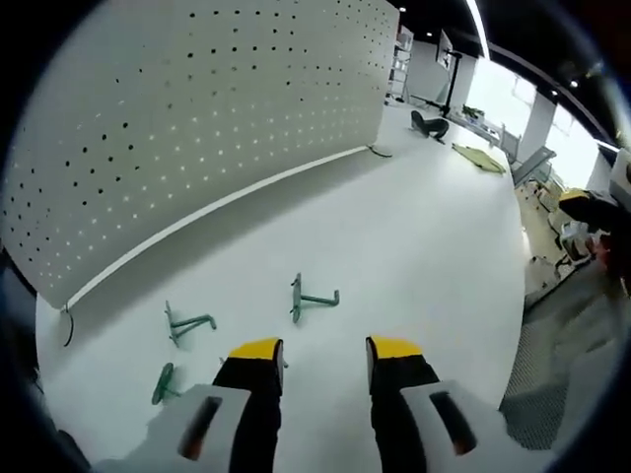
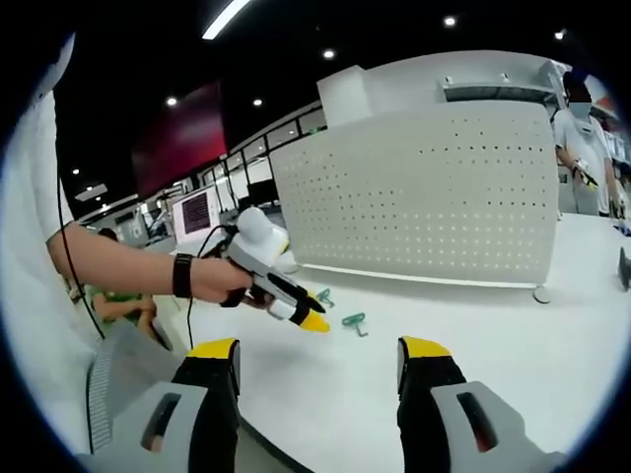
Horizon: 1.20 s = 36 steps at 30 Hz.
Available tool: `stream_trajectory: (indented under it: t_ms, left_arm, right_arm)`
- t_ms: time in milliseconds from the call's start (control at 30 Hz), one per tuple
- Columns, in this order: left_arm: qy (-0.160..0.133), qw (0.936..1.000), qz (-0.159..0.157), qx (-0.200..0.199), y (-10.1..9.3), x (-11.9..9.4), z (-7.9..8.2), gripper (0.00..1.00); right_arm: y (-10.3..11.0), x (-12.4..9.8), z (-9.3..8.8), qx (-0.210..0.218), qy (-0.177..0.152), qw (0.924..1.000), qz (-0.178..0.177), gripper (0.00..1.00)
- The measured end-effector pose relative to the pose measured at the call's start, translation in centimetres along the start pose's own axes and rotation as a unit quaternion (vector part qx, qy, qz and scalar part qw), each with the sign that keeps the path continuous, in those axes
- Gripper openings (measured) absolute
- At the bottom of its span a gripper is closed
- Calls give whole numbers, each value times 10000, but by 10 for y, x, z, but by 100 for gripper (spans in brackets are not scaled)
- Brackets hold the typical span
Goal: Insert the hook assembly into the mounting plate slot until the hook locks in place.
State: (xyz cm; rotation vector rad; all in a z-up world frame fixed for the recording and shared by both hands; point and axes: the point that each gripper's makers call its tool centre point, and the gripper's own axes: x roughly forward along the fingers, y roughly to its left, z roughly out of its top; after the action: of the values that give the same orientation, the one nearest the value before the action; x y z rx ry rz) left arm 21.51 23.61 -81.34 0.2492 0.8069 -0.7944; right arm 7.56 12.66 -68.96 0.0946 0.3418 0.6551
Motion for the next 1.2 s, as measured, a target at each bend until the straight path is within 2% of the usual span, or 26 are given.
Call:
stream_trajectory:
  t_ms: [133,400,700,800,1200]
  left_arm:
    - [-27,9994,184,278,3,2,3,28]
    - [-5,9988,273,399,6,8,6,22]
    - [52,9982,391,449,11,16,9,16]
    - [87,9979,404,492,12,18,9,15]
    - [235,9975,487,460,15,29,9,10]
  right_arm:
    - [-1,0,0,17,2,10000,-27,65]
    - [-2,-1,0,31,-12,10000,-38,65]
    - [-3,-3,2,45,-59,10000,-39,64]
    - [-5,-2,-3,15,57,10000,-67,64]
    - [-7,-4,1,78,-51,9999,-101,64]
